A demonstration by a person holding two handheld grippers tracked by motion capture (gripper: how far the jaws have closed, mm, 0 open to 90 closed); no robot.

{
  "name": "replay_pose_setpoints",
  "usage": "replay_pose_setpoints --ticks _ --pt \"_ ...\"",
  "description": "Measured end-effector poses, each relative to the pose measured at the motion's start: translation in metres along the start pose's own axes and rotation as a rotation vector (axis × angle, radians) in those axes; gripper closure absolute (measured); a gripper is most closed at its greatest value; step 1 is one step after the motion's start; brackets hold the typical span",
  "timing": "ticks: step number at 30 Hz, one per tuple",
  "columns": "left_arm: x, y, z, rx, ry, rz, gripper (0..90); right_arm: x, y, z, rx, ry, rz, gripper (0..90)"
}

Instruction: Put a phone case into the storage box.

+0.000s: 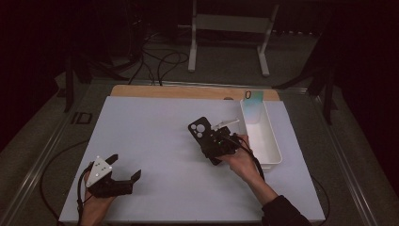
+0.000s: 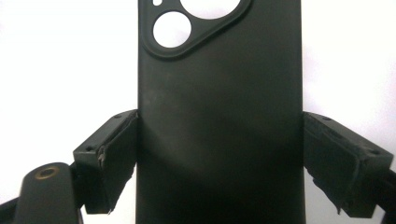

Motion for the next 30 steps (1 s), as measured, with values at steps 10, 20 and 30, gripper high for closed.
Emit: replay_pose_setpoints --ticks 10,20,30 --pt "0.001 0.003 0.001 -0.008 -0.002 -0.001 0.1 0.006 -0.005 -0.010 0.035 0.059 0.011 15.0" --pt "0.008 0.009 0.003 -0.032 0.013 -0.019 0.1 0.014 -0.009 -0.019 0.060 0.126 0.024 15.0" --pt "0.021 0.027 0.012 -0.078 0.019 -0.008 0.1 0.022 -0.016 -0.024 0.086 0.172 0.035 15.1"
Point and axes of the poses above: each handheld gripper's, and its own axes: z roughly forward along the jaws, x roughly out of its top, y roughly to its right, the point moved 9 cm from there along z, roughly forward along the jaws, and after that the axes turned 8 degrees about z, right-handed, at the moved point
